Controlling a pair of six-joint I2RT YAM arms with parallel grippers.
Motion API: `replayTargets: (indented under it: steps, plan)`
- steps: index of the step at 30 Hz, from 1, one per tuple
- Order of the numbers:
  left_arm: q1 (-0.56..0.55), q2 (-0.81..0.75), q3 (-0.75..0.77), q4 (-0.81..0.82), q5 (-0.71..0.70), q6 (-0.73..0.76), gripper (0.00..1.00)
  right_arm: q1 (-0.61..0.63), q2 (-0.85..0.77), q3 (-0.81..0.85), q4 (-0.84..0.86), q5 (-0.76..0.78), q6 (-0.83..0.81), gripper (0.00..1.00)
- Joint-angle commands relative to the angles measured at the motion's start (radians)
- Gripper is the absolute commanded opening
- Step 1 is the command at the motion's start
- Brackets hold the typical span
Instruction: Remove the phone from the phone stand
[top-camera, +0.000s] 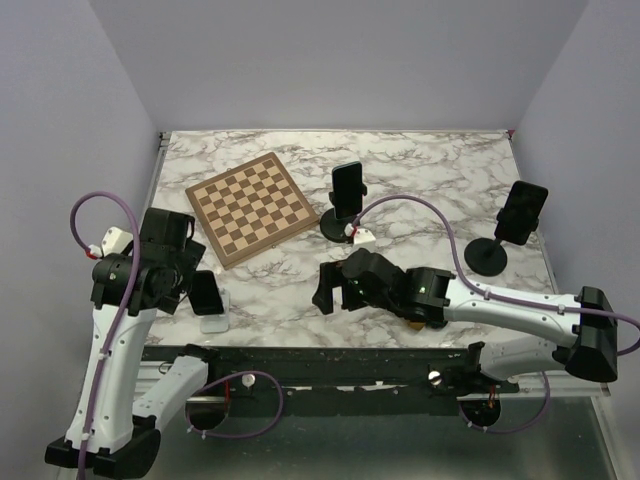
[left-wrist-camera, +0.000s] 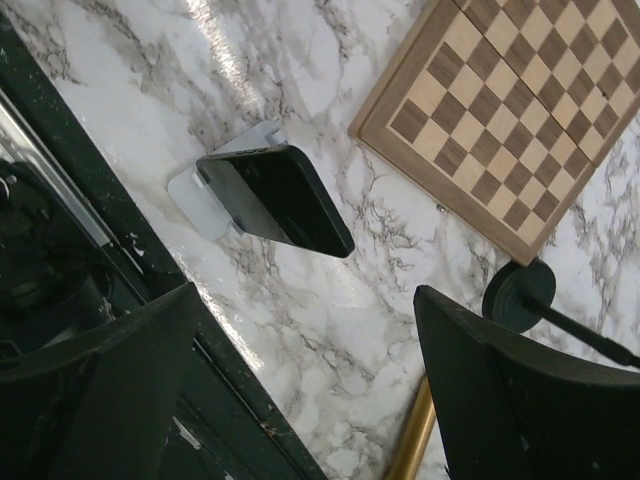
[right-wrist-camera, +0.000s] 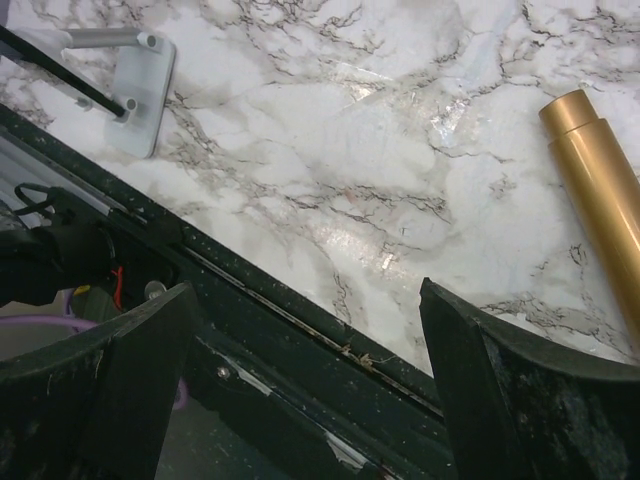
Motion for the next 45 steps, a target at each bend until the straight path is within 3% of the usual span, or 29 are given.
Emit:
replayTargets:
  steps: [1,8,14,23,28,35,40,45]
  plan:
    - [0.122,0.045,-0.076,0.013,0.118,-0.066,0.91,0.005,-0.059,-0.019,-0.037,0.056,0.015,1.00]
    - [0.234,0.102,-0.123,0.111,0.119,-0.041,0.92,0.005,-0.104,-0.046,-0.044,0.065,0.026,1.00]
    - [0.256,0.153,-0.154,0.170,0.171,-0.014,0.91,0.006,-0.112,-0.057,-0.052,0.073,0.031,1.00]
    - [0.257,0.135,-0.226,0.167,0.224,-0.095,0.68,0.005,-0.099,-0.058,-0.045,0.076,0.034,1.00]
    - [0.257,0.130,-0.229,0.145,0.189,-0.107,0.37,0.005,-0.074,-0.051,-0.039,0.071,0.037,1.00]
    - [0.258,0.131,-0.238,0.140,0.188,-0.112,0.35,0.005,-0.067,-0.049,-0.035,0.070,0.038,1.00]
    - [0.257,0.125,-0.206,0.107,0.186,-0.096,0.20,0.006,-0.067,-0.048,-0.037,0.072,0.039,1.00]
    - [0.257,0.052,-0.185,0.075,0.161,-0.093,0.14,0.006,-0.059,-0.045,-0.029,0.073,0.039,1.00]
